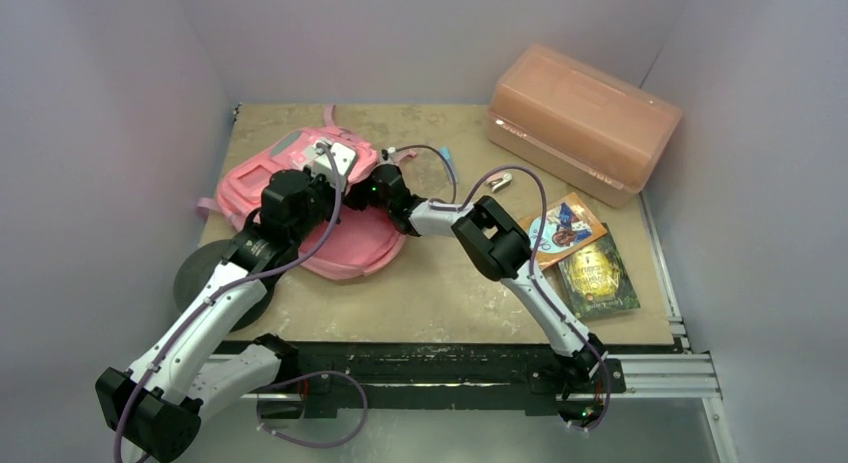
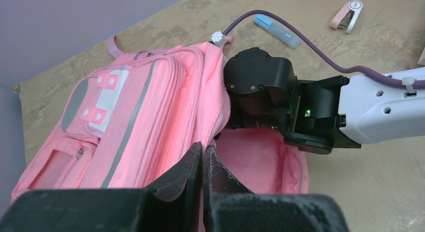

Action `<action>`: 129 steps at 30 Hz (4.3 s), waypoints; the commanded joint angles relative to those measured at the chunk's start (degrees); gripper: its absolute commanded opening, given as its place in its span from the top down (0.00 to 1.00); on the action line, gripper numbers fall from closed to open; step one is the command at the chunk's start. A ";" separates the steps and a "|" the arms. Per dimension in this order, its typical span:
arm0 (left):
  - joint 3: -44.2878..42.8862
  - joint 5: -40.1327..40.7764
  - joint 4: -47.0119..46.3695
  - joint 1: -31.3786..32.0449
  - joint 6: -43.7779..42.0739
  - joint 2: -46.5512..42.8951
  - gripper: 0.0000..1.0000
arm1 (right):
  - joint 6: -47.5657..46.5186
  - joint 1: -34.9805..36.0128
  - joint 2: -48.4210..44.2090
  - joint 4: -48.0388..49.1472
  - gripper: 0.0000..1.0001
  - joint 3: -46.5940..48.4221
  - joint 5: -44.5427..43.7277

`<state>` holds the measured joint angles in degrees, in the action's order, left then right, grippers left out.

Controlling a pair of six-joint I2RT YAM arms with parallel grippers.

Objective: Pack the student bag
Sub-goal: Place the book in the student bag, then pick up the book from the center of the board.

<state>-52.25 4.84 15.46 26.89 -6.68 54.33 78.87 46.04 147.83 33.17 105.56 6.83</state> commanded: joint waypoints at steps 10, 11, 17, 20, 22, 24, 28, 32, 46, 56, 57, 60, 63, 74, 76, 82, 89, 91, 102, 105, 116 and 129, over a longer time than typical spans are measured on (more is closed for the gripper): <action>-1.77 0.27 -7.51 0.11 0.25 -0.12 1.00 | -3.95 -0.81 -10.15 3.59 0.22 -8.97 4.09; -1.81 0.45 -7.34 0.09 0.25 0.31 1.00 | -5.35 -1.01 -11.75 2.17 0.20 -10.33 5.35; -2.49 3.51 -5.87 0.13 1.58 2.45 1.00 | -19.66 -2.14 -23.08 -14.31 0.08 -17.42 7.39; -3.05 3.55 -5.24 0.12 2.21 3.34 1.00 | -24.18 -3.12 -27.78 -18.11 0.07 -22.71 9.75; -3.25 3.30 -4.85 0.09 2.48 3.80 1.00 | -27.53 -3.56 -31.06 -21.81 0.08 -25.90 10.53; -3.19 3.19 -4.65 0.10 2.63 3.86 1.00 | -32.38 -3.78 -33.63 -26.72 0.09 -27.19 10.78; -2.86 3.29 -4.12 0.17 2.79 3.98 1.00 | -44.41 -3.97 -40.38 -35.77 0.08 -29.63 8.38; -3.01 3.01 -3.54 0.18 3.54 4.27 1.00 | -58.84 -3.90 -50.85 -43.25 0.06 -33.35 -1.58; -4.40 -8.37 -2.97 0.18 8.37 7.31 1.00 | -50.99 -5.00 -62.15 -33.75 0.05 -44.20 4.13; -7.82 0.94 4.03 0.26 9.95 12.10 1.00 | -46.02 -10.67 -68.05 -41.85 0.16 -43.78 -8.75; -7.54 0.32 3.74 0.25 10.37 11.78 1.00 | -45.64 -12.12 -70.16 -43.28 0.14 -45.24 -11.30; -6.93 -0.18 3.01 0.26 10.76 11.00 1.00 | -41.69 -18.94 -75.52 -47.69 0.08 -50.44 -12.16; -6.90 -0.11 3.13 0.26 10.74 10.81 1.00 | -35.95 -26.76 -82.74 -52.27 0.01 -56.61 -11.31; -7.44 -2.29 3.95 0.26 13.41 11.51 1.00 | -18.19 -34.38 -103.39 -67.41 0.01 -70.10 -16.47; -7.43 -2.33 4.09 0.25 13.36 11.32 1.00 | -17.32 -34.61 -102.92 -67.53 0.01 -71.61 -14.97; -7.04 -2.58 3.88 0.26 13.20 9.74 1.00 | -17.49 -36.05 -105.39 -54.79 0.01 -81.09 -7.05; -7.03 -2.79 4.03 0.26 12.75 9.25 1.00 | -13.45 -38.51 -107.99 -41.43 0.01 -89.86 -5.39; -7.03 -2.80 4.06 0.26 12.74 9.05 1.00 | -13.24 -39.84 -107.67 -36.61 0.01 -91.99 -4.41; -7.00 -4.23 3.85 0.29 13.70 9.42 1.00 | -10.40 -45.84 -103.09 -21.68 0.40 -99.14 -1.94; -7.08 -4.31 3.98 0.26 13.86 9.92 1.00 | -11.75 -48.12 -100.88 -20.12 0.45 -99.44 -0.92; -7.51 -4.58 4.14 0.31 13.84 10.27 1.00 | -25.92 -48.59 -92.51 -19.51 0.92 -94.05 7.69; -7.36 -4.43 3.74 0.26 13.47 10.13 1.00 | -41.04 -32.71 -89.42 -36.60 1.00 -77.53 17.93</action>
<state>-57.04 0.14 22.02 27.77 6.48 65.25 47.03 4.38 61.08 6.50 16.67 22.83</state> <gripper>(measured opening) 0.012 0.059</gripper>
